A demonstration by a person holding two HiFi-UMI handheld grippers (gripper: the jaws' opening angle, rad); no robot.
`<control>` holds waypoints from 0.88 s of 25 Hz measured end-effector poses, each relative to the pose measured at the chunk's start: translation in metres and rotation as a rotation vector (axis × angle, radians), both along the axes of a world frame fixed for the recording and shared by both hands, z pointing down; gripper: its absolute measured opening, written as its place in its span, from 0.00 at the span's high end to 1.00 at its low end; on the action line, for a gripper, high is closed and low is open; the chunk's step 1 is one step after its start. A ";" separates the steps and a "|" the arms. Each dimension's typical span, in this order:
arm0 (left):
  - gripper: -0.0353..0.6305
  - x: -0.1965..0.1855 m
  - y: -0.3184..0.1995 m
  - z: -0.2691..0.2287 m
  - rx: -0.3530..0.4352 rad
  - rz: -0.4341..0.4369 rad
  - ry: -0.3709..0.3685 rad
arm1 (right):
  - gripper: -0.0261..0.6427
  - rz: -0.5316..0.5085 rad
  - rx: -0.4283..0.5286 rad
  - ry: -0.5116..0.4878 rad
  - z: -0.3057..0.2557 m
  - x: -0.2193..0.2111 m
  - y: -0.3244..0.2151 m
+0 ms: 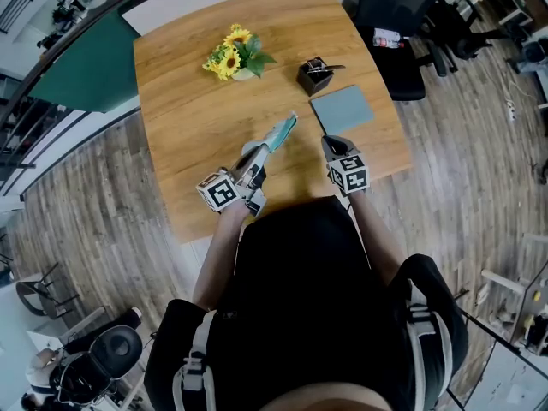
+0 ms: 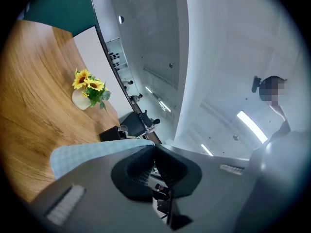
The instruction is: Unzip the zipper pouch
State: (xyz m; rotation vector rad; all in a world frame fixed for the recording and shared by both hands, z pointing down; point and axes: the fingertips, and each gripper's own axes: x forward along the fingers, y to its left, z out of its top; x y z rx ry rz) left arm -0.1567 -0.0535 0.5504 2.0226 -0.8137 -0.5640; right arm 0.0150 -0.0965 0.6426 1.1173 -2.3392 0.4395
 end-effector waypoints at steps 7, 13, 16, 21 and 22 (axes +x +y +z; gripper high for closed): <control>0.94 -0.014 0.001 -0.001 -0.005 -0.029 -0.044 | 0.96 -0.013 0.008 0.019 -0.002 -0.001 0.008; 0.94 -0.022 0.001 0.007 -0.010 -0.047 -0.051 | 0.96 -0.014 0.011 0.031 0.002 0.002 0.011; 0.94 -0.024 0.002 0.010 -0.022 -0.052 -0.057 | 0.96 -0.014 0.012 0.029 0.002 0.004 0.013; 0.94 -0.027 0.003 0.014 -0.034 -0.063 -0.058 | 0.96 -0.010 0.010 0.032 0.003 0.007 0.015; 0.94 -0.027 0.003 0.013 -0.035 -0.065 -0.055 | 0.96 -0.009 0.010 0.033 0.003 0.007 0.015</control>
